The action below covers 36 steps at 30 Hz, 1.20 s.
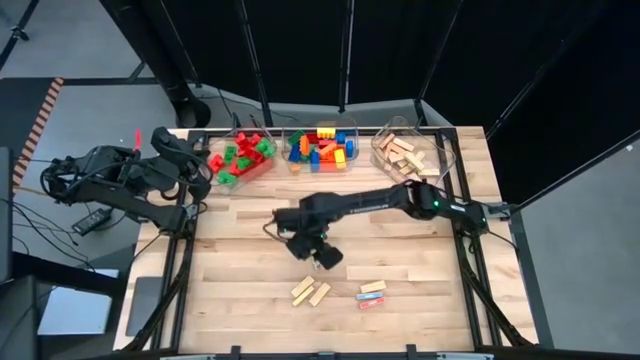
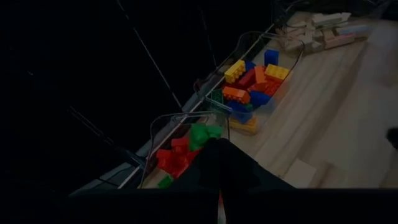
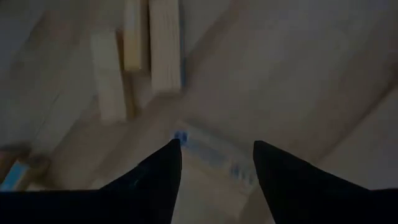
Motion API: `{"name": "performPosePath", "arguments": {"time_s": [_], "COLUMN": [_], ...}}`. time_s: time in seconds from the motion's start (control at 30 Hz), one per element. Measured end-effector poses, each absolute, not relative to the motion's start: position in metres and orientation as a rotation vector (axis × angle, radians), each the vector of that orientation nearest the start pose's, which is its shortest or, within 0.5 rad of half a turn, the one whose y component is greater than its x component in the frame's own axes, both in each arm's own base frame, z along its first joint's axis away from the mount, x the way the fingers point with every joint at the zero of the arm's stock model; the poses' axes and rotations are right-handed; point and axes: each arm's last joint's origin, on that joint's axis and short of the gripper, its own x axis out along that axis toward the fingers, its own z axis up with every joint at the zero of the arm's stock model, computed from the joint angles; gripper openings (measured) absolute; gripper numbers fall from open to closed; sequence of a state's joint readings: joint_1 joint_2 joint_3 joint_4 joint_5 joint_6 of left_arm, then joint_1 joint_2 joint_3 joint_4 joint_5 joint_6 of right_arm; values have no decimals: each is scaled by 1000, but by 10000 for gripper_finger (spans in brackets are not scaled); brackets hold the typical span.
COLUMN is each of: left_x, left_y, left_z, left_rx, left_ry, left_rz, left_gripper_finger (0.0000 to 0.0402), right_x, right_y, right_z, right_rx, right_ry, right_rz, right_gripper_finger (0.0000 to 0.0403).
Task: Sort blocks by size
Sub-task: Put the brown wooden block into the right transparent bin
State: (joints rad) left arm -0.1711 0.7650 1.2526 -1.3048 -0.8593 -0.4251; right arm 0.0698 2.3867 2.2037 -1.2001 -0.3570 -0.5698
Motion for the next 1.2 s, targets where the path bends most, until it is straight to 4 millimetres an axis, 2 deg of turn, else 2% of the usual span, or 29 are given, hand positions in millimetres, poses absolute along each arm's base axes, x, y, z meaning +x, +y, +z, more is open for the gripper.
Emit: {"name": "performPosePath", "arguments": {"time_s": [0.1,0.2,0.3,0.53,0.63,0.93,1.1,1.2], "left_x": [80,80,80,80,80,82,82,82], "left_y": [8,8,8,8,8,8,8,8], "left_z": [391,391,391,391,391,393,393,392], "left_rx": [19,19,18,14,13,-10,-46,-51], "left_ry": [567,567,567,564,563,536,522,526], "left_rz": [781,781,782,782,782,782,792,784], "left_gripper_finger": [4,4,4,4,4,4,4,4], "right_x": [481,478,475,466,471,490,490,491], "right_y": [60,68,64,49,35,-6,-10,-10], "right_z": [200,183,167,143,142,163,167,176], "right_rx": [-332,-297,-248,-325,-326,-290,-260,-233], "right_ry": [1184,1214,1279,1373,1341,1246,1247,1244], "right_rz": [721,726,679,524,471,281,264,248], "right_gripper_finger": [212,212,211,202,198,193,193,193]}}
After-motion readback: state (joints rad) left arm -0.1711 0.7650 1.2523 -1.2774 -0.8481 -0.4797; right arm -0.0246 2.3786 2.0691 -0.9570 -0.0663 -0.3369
